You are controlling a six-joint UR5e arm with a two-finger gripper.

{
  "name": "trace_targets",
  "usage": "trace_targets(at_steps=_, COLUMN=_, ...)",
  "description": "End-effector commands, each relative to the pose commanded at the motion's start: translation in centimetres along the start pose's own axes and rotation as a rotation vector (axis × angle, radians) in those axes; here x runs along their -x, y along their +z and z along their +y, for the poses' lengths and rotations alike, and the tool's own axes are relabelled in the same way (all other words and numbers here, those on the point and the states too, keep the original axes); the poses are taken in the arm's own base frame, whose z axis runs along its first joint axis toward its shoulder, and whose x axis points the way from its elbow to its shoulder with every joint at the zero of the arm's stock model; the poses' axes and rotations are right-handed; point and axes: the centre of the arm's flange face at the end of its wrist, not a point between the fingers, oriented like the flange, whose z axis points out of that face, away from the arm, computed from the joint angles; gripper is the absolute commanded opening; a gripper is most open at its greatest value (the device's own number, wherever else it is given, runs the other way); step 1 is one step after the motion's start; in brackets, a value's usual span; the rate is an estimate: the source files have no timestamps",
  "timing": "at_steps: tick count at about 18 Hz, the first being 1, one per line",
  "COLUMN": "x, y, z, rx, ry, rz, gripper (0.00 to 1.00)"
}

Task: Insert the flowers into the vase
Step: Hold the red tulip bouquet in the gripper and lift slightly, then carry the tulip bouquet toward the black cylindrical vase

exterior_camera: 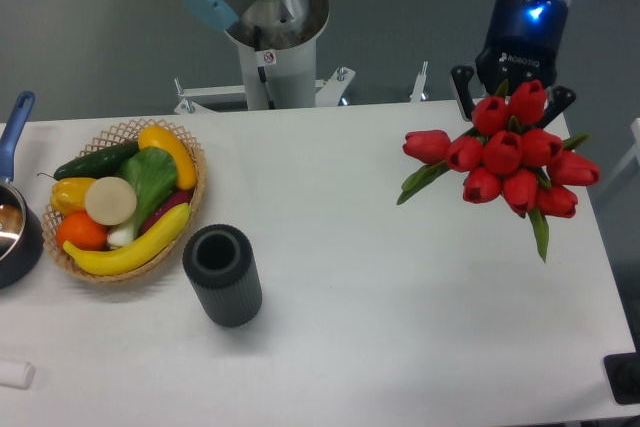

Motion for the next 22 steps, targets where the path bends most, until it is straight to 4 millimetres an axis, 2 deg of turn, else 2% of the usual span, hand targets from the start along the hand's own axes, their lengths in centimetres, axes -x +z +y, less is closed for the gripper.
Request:
trace_targets(at_steps=3, x=-1.3, y=1.3, z=-0.7, rx=-0.003, ry=0.022, rz=0.025, gripper=0.24)
trace_targets(at_steps=5, x=-3.0, y=2.7, z=-1.6, rx=-0.005, ry=0.046, rz=0.060, gripper=0.24)
trace_targets(at_steps=11, x=-6.8, y=5.5, z=-4.0, rx=-0.022, ry=0.107, rz=0.120, gripper=0.24)
trace_targets(at_steps=15, x=-10.3, y=9.5, z=-5.0, rx=-0.078, ry=0.176, rz=0.220, gripper=0.25)
trace_targets(at_steps=18, x=-11.1, y=10.4, z=-5.1, rx=-0.149, ry=0.157, rz=0.311, gripper=0.24)
trace_targets(at_steps=22, x=-12.5, y=10.1, z=-5.0, rx=-0.286, ry=0.120, rz=0.455, gripper=0.24)
